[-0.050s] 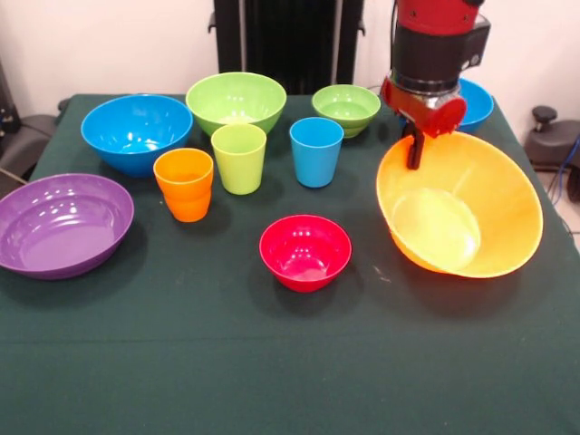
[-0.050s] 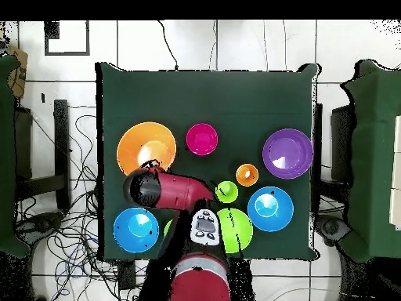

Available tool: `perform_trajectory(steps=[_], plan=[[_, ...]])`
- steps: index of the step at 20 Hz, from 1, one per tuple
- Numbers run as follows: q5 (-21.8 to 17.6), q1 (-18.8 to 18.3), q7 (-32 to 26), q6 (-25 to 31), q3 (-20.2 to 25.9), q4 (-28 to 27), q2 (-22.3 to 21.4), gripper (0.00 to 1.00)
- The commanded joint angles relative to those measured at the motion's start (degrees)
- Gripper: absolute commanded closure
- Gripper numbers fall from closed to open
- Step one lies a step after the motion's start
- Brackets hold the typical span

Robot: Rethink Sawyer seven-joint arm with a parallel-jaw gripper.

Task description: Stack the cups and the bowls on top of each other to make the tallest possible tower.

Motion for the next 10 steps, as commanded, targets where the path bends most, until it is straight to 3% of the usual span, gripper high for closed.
perform_trajectory(steps=[1, 5, 10], plan=[[-1.67, -0.65, 1.36, 2.18, 4.87, 4.27, -1.87, 1.00], [-2.08, -2.23, 0.07, 2.37, 5.64, 4.77, -2.90, 1.00], [-2.07, -4.53, -2.07, 6.47, 6.77, 6.49, -8.04, 1.00]])
